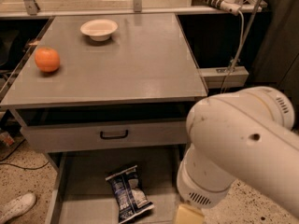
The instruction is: Pick blue chip bag from middle drawer and place on counter
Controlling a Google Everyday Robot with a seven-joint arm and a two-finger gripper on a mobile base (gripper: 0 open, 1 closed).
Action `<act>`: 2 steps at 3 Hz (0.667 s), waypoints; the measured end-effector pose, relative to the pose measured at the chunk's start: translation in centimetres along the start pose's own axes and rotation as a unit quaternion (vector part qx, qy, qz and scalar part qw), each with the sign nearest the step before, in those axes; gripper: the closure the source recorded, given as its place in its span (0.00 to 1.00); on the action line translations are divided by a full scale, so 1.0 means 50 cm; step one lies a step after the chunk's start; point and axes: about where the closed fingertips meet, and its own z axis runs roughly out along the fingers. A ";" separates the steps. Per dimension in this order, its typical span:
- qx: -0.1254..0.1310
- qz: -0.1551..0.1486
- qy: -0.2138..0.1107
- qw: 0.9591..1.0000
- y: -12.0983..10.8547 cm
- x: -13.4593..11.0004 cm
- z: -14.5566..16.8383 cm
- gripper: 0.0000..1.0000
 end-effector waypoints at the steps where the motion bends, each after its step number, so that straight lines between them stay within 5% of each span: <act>1: -0.017 0.013 0.001 1.000 0.055 0.001 0.090 0.00; 2: -0.037 0.034 0.001 0.999 0.086 0.002 0.185 0.00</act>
Offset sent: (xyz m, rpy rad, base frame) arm -0.0578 0.0413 -0.1420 0.0458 0.1390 -0.1064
